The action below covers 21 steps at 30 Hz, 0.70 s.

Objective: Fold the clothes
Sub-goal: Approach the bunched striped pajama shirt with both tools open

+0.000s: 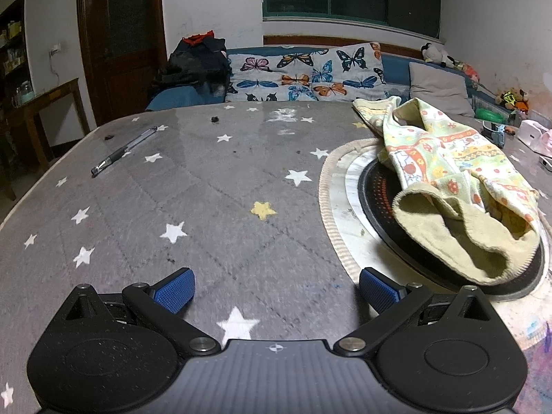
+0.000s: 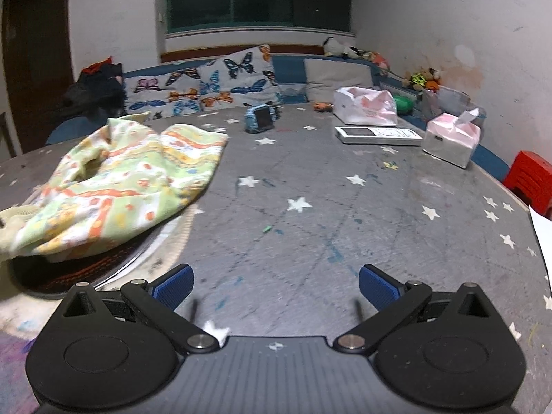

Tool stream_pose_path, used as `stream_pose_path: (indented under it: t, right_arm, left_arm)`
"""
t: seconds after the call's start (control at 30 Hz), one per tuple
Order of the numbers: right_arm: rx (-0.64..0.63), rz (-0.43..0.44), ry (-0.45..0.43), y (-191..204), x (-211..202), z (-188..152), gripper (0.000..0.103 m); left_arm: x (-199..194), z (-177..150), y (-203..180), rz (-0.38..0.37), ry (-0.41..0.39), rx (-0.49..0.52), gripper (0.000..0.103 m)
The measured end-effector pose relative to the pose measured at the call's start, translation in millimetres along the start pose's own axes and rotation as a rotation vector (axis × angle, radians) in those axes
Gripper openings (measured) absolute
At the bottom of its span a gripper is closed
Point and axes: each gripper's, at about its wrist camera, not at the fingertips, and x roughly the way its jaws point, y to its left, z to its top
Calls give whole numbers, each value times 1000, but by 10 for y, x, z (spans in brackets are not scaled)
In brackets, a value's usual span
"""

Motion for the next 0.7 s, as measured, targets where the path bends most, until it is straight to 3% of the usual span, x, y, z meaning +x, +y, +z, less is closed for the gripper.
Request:
stream_pose_path:
  t: [0.7]
  right_arm:
    - [-61,140,18,357,-428,-206,103]
  left_arm:
    - [-592,-162,-445,-98,23,14,103]
